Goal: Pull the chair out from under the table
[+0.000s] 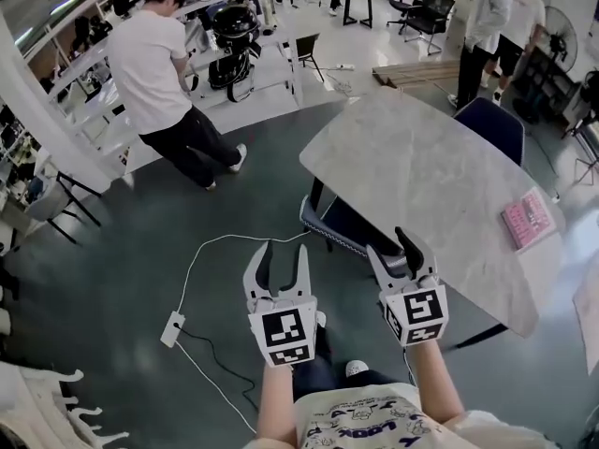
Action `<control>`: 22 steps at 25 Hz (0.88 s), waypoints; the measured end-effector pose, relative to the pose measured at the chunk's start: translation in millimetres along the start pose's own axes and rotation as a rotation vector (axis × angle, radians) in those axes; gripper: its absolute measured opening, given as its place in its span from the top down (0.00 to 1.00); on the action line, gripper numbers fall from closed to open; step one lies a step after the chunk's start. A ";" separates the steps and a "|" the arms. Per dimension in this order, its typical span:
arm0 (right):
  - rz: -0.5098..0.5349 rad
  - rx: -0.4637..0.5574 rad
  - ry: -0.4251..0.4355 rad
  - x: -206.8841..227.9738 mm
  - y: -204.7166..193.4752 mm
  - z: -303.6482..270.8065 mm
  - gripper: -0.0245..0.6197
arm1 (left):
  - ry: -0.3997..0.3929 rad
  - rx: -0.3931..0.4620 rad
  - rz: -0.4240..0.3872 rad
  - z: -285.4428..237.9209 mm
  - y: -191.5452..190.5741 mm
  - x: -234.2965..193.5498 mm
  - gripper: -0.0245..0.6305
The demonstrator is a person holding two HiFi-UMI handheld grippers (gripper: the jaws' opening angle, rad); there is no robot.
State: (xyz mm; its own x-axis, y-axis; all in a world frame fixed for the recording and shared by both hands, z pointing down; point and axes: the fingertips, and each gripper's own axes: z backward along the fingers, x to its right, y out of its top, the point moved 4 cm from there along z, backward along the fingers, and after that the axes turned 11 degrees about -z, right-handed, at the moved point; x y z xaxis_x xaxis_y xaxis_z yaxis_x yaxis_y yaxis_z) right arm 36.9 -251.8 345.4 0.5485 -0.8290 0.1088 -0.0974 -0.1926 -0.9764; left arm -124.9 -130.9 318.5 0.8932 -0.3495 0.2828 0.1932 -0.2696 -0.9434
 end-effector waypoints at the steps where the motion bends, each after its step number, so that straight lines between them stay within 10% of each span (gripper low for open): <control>1: 0.000 -0.007 -0.015 -0.8 -0.4 -14.8 0.60 | -0.020 -0.001 -0.003 -16.8 -2.5 -7.6 0.66; 22: -0.060 -0.181 -0.309 34.6 -44.1 -120.8 0.56 | -0.511 -0.046 -0.118 -196.8 -46.2 4.6 0.63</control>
State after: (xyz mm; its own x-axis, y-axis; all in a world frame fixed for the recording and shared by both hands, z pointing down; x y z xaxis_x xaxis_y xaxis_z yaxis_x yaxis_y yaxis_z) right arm -40.1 -335.4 414.7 0.7803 -0.6207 0.0767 -0.1872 -0.3488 -0.9183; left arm -209.6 -296.7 397.6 0.9528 0.1650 0.2547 0.2963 -0.3236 -0.8986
